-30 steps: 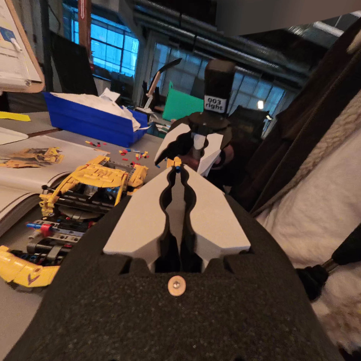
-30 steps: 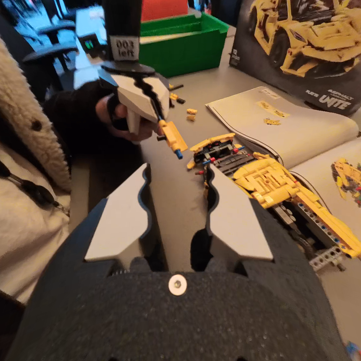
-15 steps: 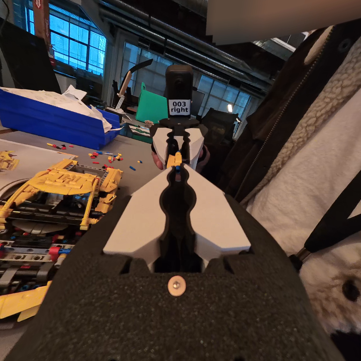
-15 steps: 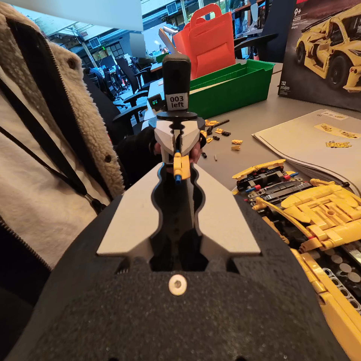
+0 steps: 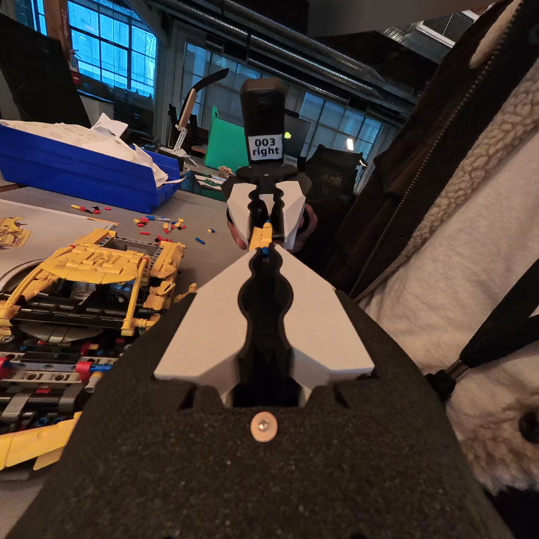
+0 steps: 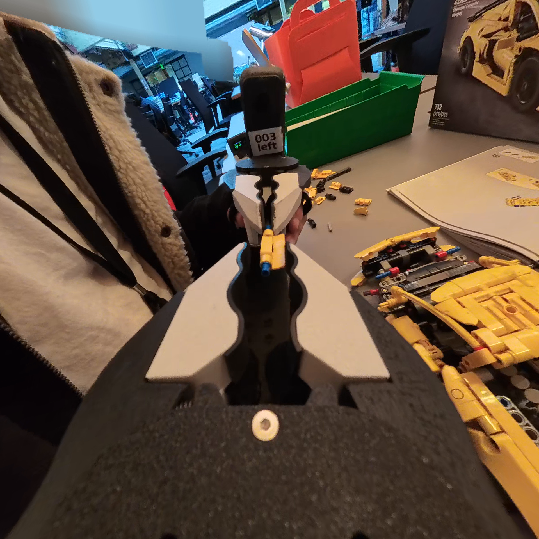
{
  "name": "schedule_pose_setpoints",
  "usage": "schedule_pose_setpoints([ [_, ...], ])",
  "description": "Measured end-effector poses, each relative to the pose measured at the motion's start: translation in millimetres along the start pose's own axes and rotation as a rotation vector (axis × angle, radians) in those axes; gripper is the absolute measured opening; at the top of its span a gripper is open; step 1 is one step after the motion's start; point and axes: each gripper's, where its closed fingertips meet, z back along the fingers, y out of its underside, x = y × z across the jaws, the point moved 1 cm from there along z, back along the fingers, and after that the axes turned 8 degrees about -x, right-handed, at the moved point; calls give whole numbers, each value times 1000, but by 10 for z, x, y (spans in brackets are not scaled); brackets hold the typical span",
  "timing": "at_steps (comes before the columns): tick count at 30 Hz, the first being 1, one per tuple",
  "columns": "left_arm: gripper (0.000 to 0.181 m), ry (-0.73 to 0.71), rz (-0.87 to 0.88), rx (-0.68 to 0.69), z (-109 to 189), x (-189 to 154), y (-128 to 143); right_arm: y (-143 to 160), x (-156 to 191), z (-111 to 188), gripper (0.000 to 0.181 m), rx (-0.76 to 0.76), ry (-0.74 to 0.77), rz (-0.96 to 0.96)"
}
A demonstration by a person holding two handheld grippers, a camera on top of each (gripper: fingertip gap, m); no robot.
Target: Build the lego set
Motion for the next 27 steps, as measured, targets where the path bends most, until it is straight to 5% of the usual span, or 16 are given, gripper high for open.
schedule_pose_setpoints([
  [15, 6, -23, 75, -91, 93, 81, -143, -122, -100, -105, 22, -91, -100, -163],
  [21, 4, -187, -107, -59, 163, 253, -170, -114, -310, -126, 36, -106, -12, -193],
  [27, 4, -194, -151, -78, 168, 240, -216, -151, -310, -87, 42, -141, -2, -199],
])
